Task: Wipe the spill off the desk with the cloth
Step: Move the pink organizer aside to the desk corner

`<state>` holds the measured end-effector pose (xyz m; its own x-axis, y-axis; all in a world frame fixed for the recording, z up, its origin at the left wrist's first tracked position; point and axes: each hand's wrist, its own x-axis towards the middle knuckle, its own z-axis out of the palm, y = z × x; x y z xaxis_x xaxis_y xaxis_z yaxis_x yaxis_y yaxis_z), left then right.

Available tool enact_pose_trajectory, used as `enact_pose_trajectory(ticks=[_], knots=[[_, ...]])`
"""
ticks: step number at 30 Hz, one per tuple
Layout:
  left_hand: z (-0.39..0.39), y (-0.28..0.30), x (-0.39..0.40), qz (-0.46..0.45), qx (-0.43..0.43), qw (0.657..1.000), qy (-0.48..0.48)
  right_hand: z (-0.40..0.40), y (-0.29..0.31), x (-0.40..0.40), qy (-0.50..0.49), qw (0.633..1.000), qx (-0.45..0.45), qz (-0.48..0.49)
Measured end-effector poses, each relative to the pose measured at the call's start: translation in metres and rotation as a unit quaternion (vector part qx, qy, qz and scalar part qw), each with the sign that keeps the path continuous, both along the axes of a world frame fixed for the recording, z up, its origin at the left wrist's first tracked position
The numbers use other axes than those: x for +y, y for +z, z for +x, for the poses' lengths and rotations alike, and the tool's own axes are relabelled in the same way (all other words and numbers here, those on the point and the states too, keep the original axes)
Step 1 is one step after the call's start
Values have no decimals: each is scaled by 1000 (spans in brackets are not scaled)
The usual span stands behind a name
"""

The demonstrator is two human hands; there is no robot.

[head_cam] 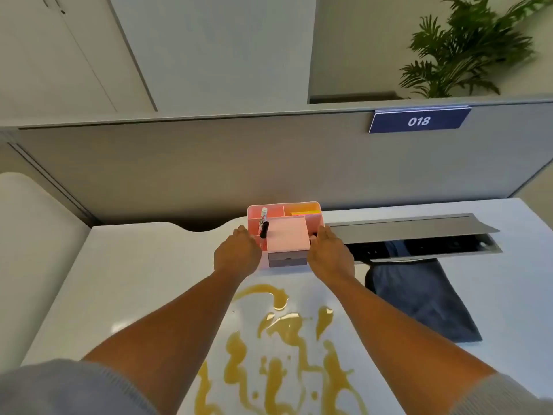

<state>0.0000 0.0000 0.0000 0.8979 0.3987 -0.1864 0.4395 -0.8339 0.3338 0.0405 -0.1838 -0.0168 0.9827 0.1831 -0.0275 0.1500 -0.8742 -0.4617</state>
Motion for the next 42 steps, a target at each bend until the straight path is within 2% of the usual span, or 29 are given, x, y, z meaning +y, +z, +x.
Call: enact_pose_trajectory(ticks=[4, 8, 11, 16, 19, 22, 28, 35, 42], knots=[[8, -14, 2, -1, -3, 999, 50, 10, -14, 0, -78, 997, 3, 4], [14, -28, 6, -71, -10, 991, 111, 19, -22, 1, -129, 991, 12, 43], [16, -38, 9, -96, -9, 989, 110, 23, -30, 1, -169, 981, 43, 85], [20, -47, 10, -134, -8, 982, 136, 31, -43, 1, -272, 938, 105, 189], [23, -50, 13, -174, -14, 971, 163, 36, -44, 2, -313, 916, 128, 215], [24, -48, 15, -174, -23, 969, 173, 39, -41, 5, -319, 915, 132, 208], [15, -41, 25, -158, -32, 970, 183, 29, -37, 14, -277, 940, 121, 157], [-15, -29, 61, -154, -57, 963, 212, 5, -29, 52, -240, 947, 102, 188], [-68, -15, 125, -126, -72, 954, 263, -35, -25, 120, -199, 943, 137, 228]])
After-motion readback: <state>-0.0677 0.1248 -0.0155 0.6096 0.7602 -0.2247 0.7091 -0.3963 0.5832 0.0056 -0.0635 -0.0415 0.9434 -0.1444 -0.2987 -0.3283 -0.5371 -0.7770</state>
